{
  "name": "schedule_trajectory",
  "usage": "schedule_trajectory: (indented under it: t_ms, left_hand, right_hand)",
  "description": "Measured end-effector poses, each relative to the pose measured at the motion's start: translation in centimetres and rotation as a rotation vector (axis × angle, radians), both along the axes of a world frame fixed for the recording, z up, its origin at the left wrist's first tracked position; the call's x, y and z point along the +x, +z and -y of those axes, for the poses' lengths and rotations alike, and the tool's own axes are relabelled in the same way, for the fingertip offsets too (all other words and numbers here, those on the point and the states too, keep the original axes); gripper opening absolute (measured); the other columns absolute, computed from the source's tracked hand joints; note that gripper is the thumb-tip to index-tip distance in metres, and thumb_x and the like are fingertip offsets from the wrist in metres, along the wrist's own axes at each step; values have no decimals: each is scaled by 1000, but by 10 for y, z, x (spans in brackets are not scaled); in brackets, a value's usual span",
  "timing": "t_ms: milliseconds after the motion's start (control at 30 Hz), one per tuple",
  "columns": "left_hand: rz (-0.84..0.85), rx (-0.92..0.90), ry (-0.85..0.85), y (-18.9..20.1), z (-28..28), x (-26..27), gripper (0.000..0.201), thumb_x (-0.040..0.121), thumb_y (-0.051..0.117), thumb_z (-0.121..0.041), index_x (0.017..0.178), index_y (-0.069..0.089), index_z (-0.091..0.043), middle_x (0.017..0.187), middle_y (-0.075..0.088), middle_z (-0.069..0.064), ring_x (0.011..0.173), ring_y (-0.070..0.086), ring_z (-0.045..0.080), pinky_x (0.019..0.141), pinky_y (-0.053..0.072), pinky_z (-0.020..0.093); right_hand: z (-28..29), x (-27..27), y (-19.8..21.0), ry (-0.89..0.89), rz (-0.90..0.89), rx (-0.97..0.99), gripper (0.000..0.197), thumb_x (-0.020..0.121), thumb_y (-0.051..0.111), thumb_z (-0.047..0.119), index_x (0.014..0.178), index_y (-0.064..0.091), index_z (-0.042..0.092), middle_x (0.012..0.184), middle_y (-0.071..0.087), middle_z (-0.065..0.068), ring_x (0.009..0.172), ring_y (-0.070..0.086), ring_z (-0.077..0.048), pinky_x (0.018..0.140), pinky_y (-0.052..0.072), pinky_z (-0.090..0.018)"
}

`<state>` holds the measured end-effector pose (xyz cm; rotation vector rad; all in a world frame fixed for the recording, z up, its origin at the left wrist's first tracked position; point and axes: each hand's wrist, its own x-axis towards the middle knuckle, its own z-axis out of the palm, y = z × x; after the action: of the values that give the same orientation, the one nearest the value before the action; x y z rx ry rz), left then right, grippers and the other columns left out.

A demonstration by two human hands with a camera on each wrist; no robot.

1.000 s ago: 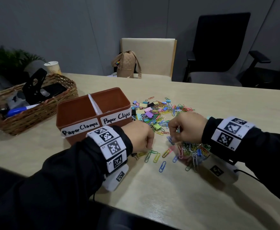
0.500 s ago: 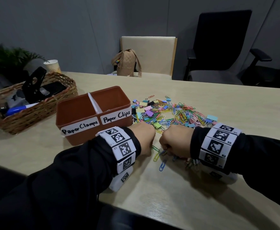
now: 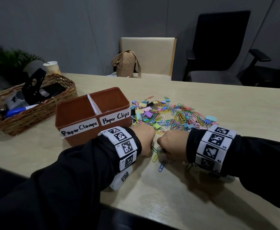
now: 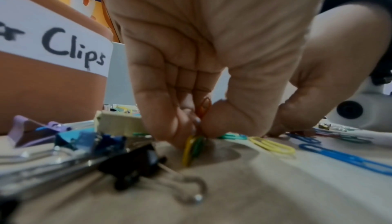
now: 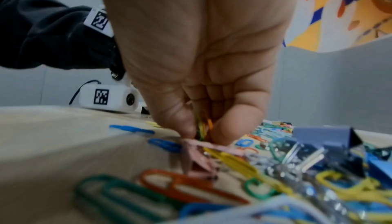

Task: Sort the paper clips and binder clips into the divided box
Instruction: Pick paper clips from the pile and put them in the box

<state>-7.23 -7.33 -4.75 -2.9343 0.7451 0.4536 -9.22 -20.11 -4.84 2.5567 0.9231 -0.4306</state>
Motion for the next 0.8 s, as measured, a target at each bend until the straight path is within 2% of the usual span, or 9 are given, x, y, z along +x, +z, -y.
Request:
schedule_trajectory:
  t_ms: [100, 200, 333, 400, 433, 567, 667, 733, 800]
  left_hand:
    - [-1, -22, -10, 2, -3, 1, 20, 75, 71, -24, 90, 70, -12, 92, 68, 5, 87, 64, 23, 69, 53, 30]
    - [36, -101, 11, 9, -10, 4, 11, 75, 70, -25, 83, 69, -17, 88, 68, -1, 80, 60, 16, 65, 47, 24]
    - [128, -271, 110, 42, -26, 10, 4, 74, 69, -21, 75, 66, -22, 80, 65, -8, 81, 61, 11, 64, 48, 25]
    - [226, -333, 184, 61, -39, 17, 3, 74, 70, -21, 76, 67, -21, 78, 63, -10, 83, 60, 8, 57, 40, 23]
    - [273, -369, 214, 68, -46, 22, 3, 74, 70, -20, 76, 67, -21, 76, 61, -12, 81, 60, 9, 57, 38, 22]
    - [377, -350, 327, 78, -79, 43, 4, 73, 69, -17, 76, 68, -20, 70, 54, -12, 76, 54, 13, 63, 37, 22]
    - [369, -282, 356, 72, -94, 49, 4, 75, 71, -17, 77, 68, -19, 69, 53, -10, 77, 54, 14, 62, 36, 23]
    - [366, -297, 361, 67, -98, 50, 3, 76, 70, -18, 78, 69, -19, 71, 56, -9, 76, 53, 12, 61, 36, 22]
    - [366, -334, 354, 64, -101, 49, 5, 77, 70, -20, 82, 70, -21, 79, 61, -6, 78, 55, 11, 64, 40, 23]
  right_hand:
    - [-1, 1, 1, -8, 9, 10, 22, 92, 51, 14, 109, 59, 1, 107, 63, -16, 99, 58, -30, 70, 40, -30]
    - [0, 1, 2, -17, 29, 23, 21, 90, 53, 12, 107, 60, 1, 106, 63, -16, 99, 59, -30, 68, 40, -30]
    - [6, 6, 2, -59, 27, 114, 18, 87, 55, 7, 101, 64, 1, 99, 65, -16, 95, 61, -29, 66, 39, -28]
    - [9, 10, 4, -104, 14, 185, 19, 86, 50, 2, 96, 66, 2, 95, 67, -15, 91, 61, -30, 64, 38, -28]
    - [10, 13, 5, -125, 9, 221, 17, 84, 50, 1, 92, 65, 2, 92, 67, -14, 89, 61, -29, 66, 39, -28]
    - [13, 20, 16, -209, 6, 374, 19, 83, 50, -1, 79, 59, 16, 84, 63, -6, 77, 51, -21, 67, 40, -25]
    - [15, 26, 26, -284, 21, 556, 13, 85, 55, 2, 81, 64, 11, 78, 64, -4, 71, 53, -15, 64, 39, -23]
    - [12, 33, 34, -342, 37, 752, 13, 86, 59, 3, 80, 66, 11, 66, 61, 6, 54, 53, 0, 57, 40, -14]
    - [3, 42, 43, -407, 34, 997, 21, 86, 63, 3, 70, 62, 17, 59, 58, 10, 43, 53, 3, 51, 44, -10]
